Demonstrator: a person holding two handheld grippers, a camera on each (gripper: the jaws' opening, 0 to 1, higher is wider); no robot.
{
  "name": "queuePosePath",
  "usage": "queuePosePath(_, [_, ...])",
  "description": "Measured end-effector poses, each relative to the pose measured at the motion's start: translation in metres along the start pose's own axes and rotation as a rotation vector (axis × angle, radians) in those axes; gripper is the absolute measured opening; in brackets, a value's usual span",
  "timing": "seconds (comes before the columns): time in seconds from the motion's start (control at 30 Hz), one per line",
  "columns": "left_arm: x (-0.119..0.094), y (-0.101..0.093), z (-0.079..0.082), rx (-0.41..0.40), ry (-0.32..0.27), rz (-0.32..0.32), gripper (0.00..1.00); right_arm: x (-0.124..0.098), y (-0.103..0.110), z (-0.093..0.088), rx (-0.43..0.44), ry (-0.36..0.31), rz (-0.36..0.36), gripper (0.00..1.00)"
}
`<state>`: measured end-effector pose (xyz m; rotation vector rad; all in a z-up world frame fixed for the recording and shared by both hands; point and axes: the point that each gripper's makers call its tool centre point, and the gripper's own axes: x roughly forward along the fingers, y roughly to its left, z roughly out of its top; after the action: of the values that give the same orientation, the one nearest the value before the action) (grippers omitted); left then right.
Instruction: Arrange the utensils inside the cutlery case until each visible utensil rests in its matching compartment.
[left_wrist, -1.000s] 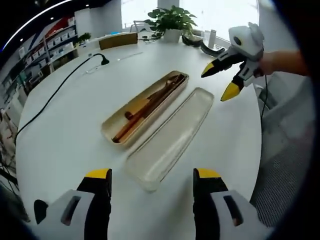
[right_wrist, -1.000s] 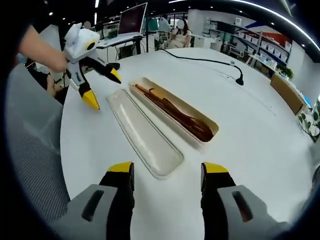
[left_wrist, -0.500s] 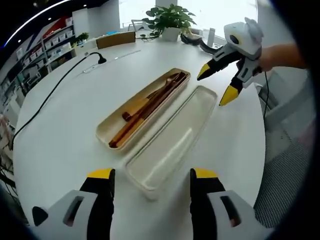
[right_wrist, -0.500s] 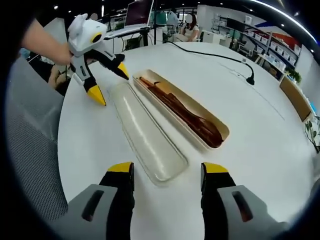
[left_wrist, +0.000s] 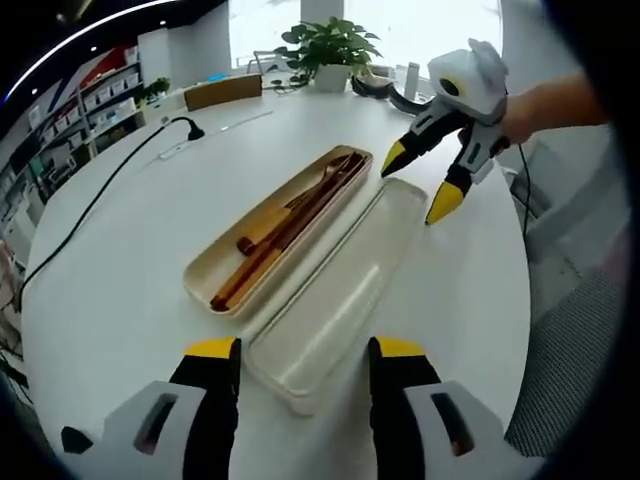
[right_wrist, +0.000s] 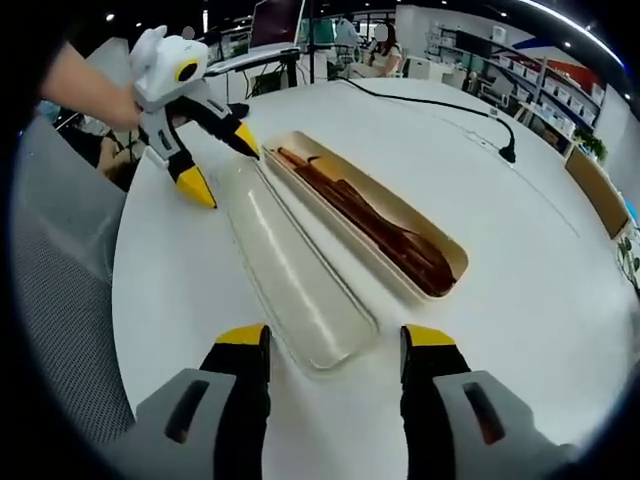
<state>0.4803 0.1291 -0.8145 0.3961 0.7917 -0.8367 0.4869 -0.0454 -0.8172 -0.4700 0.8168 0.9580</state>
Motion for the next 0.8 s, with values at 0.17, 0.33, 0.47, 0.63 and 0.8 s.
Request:
queuePosePath(0.17, [-0.001,-0.002,-0.001,0.010,-0.016,-0.005,0.51,0.003,0.006,0.006,-0.032,-0.033,0.008,0.44])
queuePosePath(0.33, [-0.002,-0.003,-0.002,-0.010,-0.034,0.011,0.52,0.000,0.013,0.001,-0.009,-0.017,0.017,0.42])
queuePosePath(0.47, [-0.004,-0.010,-0.005,0.010,-0.017,-0.009,0.51,-0.007,0.021,-0.001,0.074,-0.011,0.088,0.42])
queuePosePath(0.63, [-0.011,-0.017,-0.010,0.033,0.013,-0.022,0.48,-0.012,0.026,-0.004,0.112,-0.025,0.135,0.42])
queuePosePath(0.8, [-0.015,-0.023,-0.015,0.055,0.032,-0.040,0.46,-0.015,0.034,-0.006,0.122,-0.010,0.179,0.42])
